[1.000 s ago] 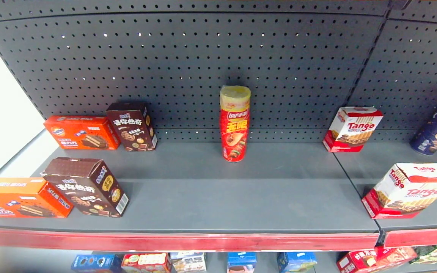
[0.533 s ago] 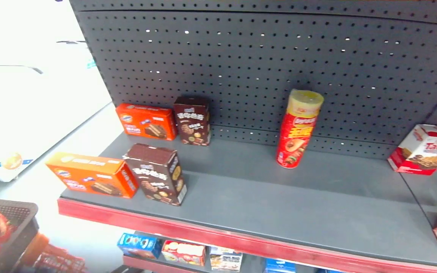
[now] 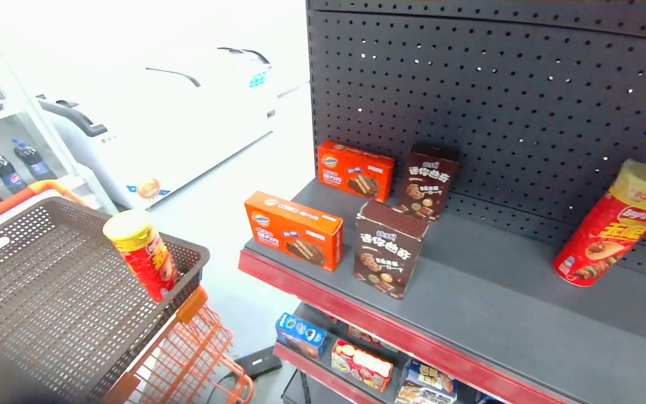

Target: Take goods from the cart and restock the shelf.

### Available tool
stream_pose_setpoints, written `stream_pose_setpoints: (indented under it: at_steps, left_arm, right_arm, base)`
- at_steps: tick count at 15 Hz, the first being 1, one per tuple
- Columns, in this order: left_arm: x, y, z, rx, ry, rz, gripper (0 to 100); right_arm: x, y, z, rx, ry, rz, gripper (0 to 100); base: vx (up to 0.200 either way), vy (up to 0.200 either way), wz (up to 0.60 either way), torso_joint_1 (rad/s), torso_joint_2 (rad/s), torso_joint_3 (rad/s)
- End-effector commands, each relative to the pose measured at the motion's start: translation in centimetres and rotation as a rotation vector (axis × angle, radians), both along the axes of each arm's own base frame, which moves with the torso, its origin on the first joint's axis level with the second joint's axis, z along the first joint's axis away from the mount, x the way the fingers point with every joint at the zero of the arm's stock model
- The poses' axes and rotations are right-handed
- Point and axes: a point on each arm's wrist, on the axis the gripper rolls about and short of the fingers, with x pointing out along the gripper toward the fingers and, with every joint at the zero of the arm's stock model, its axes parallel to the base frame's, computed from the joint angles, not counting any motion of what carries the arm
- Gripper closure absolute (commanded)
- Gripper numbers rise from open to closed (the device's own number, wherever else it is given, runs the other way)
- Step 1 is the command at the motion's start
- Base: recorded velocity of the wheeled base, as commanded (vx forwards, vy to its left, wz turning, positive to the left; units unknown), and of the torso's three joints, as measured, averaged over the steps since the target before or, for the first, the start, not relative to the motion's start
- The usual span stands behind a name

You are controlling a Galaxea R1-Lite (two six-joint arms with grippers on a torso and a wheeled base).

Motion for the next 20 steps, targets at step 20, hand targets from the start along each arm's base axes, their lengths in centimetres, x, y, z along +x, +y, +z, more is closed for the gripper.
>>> stream_pose_setpoints:
  at_steps: [20]
  left_arm:
    - [10.7, 1.0, 10.9, 0.047, 0.392, 0.184, 0]
  right_arm:
    - [0.0, 0.0, 0.0, -0.001, -0.001, 0.000, 0]
  base:
    - [0.000, 0.000, 0.00, 0.000, 0.00, 0.000]
